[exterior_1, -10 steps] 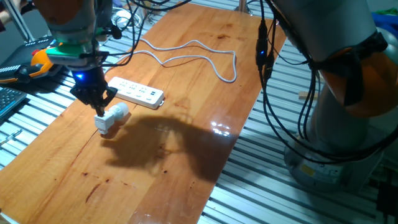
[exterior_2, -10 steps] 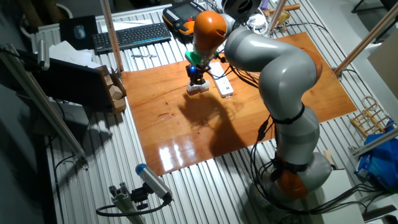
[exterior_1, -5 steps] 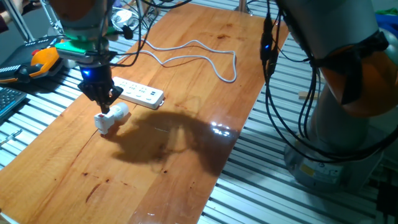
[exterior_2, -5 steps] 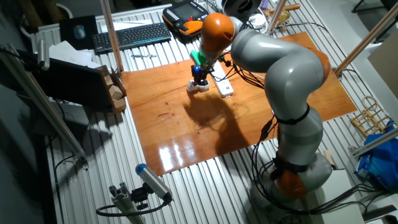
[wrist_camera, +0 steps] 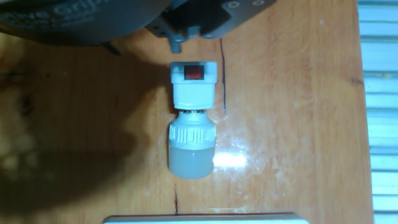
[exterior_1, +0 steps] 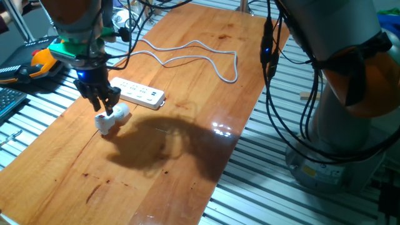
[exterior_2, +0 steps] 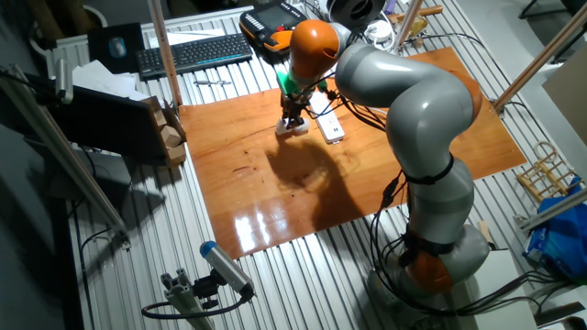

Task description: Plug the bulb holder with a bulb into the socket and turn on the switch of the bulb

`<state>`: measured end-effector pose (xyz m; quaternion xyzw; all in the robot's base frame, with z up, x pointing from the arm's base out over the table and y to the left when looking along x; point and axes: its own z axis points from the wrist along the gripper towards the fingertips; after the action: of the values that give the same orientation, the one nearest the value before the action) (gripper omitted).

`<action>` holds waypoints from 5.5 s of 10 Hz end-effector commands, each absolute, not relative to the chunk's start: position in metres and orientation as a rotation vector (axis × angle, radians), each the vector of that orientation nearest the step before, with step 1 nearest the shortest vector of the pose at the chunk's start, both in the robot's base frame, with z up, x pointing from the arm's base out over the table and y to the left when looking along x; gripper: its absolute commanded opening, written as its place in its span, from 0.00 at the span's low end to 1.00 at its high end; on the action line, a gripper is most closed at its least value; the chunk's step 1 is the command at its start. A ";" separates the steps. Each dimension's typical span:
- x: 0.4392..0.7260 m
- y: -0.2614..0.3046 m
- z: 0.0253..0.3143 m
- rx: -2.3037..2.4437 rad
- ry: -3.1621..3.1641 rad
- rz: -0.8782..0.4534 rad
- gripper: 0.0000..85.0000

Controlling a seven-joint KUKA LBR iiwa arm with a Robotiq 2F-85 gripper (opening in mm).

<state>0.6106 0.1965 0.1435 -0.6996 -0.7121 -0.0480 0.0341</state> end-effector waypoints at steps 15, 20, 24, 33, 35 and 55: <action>0.629 0.184 0.114 -2.216 -2.004 -0.228 1.00; 0.628 0.180 0.102 -2.190 -2.042 -0.237 1.00; 0.629 0.182 0.094 -2.174 -2.045 -0.253 1.00; 0.635 0.186 0.083 -2.121 -2.084 -0.239 0.80; 0.635 0.186 0.083 -2.109 -2.080 -0.237 0.80; 0.637 0.188 0.064 -2.050 -2.090 -0.276 0.80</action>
<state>0.6366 0.1885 0.0636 -0.6935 -0.7072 -0.0935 0.1008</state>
